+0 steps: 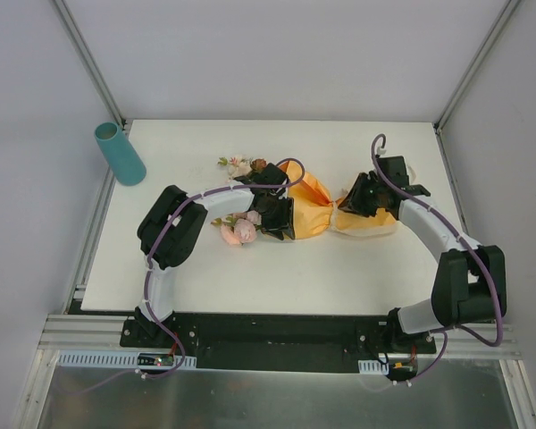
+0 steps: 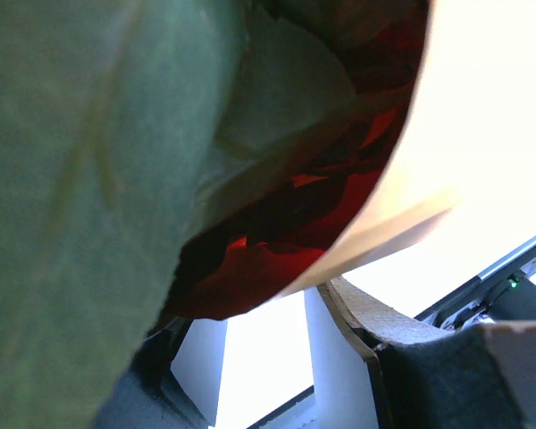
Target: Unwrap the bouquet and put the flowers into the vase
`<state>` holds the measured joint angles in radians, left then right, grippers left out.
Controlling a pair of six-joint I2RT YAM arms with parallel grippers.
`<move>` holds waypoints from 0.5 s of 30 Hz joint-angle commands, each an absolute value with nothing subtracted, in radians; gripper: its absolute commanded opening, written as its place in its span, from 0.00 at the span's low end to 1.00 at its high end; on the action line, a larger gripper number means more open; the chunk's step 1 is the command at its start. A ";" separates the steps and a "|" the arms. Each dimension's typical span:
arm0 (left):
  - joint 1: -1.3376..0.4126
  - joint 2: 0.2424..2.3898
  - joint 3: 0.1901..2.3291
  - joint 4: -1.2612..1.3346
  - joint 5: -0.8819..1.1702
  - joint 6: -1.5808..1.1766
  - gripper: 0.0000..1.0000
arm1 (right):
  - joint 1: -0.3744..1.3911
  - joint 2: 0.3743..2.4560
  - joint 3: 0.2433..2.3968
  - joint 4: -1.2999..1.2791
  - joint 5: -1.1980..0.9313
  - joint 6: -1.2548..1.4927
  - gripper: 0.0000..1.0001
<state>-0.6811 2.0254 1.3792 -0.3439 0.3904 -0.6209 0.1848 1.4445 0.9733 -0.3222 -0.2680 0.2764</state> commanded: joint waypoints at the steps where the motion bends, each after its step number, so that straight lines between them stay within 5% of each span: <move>1: -0.687 2.026 1.390 -0.371 0.374 -0.617 0.41 | 0.183 1.423 1.048 -0.342 -0.299 0.284 0.30; 15: -0.692 2.029 1.394 -0.371 0.379 -0.617 0.41 | 0.181 1.640 1.190 -0.360 -0.311 0.247 0.35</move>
<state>-0.6819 2.0254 1.3792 -0.3443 0.3908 -0.6212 0.1848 1.6016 1.1210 -0.3374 -0.3073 0.2680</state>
